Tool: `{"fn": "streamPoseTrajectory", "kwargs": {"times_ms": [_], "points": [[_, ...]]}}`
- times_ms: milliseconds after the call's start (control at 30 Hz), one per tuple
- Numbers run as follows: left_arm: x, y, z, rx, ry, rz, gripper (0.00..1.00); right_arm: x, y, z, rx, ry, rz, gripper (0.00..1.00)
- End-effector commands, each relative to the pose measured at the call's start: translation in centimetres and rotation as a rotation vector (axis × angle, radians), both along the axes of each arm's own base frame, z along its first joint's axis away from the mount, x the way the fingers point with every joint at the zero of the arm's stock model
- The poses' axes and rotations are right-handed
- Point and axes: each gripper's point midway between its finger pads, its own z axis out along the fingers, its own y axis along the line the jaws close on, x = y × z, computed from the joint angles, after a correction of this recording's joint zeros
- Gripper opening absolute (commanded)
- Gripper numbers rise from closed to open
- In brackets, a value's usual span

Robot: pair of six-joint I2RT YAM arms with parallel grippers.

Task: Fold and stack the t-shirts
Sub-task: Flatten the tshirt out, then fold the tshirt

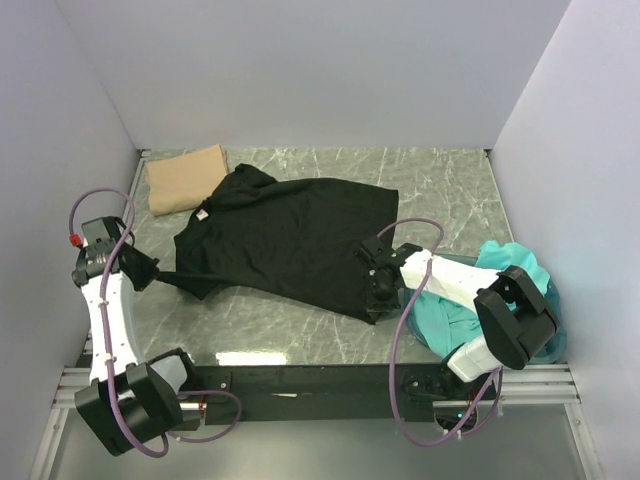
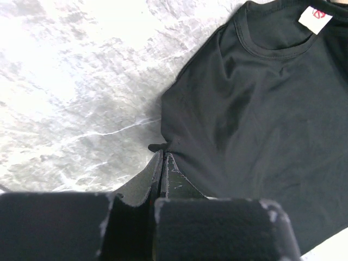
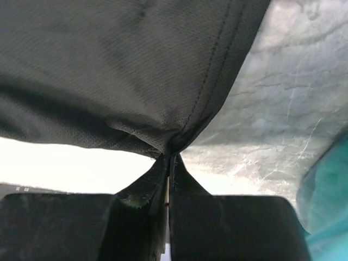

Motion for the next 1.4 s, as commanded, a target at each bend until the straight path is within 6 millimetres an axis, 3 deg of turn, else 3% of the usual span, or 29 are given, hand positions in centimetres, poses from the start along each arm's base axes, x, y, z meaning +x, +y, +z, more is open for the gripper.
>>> {"fn": "streamPoseTrajectory", "kwargs": {"times_ms": [0, 200, 300, 567, 767, 1033, 1233, 1367], "points": [[-0.5, 1.2, 2.1, 0.076, -0.010, 0.012, 0.01, -0.2, -0.1, 1.5, -0.007, 0.021, 0.071, 0.00], [-1.2, 0.3, 1.1, 0.057, -0.004, -0.021, 0.01, -0.7, -0.6, 3.1, -0.010, 0.023, 0.102, 0.00], [-0.5, -0.7, 1.1, 0.019, -0.048, -0.061, 0.01, -0.5, -0.8, 4.1, -0.020, 0.017, 0.099, 0.00], [2.0, -1.7, 1.6, -0.048, -0.124, -0.135, 0.01, 2.9, -0.6, 5.9, -0.007, -0.033, 0.053, 0.00], [4.9, -2.7, 2.3, -0.100, -0.175, -0.201, 0.01, 5.6, -1.8, 6.4, 0.006, -0.054, 0.010, 0.00], [10.1, -5.8, 3.2, -0.173, -0.208, -0.314, 0.01, 8.4, -2.4, 5.9, 0.017, -0.038, -0.007, 0.00], [13.5, -5.8, 4.4, -0.191, -0.245, -0.320, 0.01, 10.1, -3.0, 5.4, 0.013, -0.031, -0.025, 0.00], [15.8, -6.5, 3.9, -0.231, -0.235, -0.371, 0.01, 11.2, -3.1, 5.3, 0.016, -0.027, -0.036, 0.00]]}}
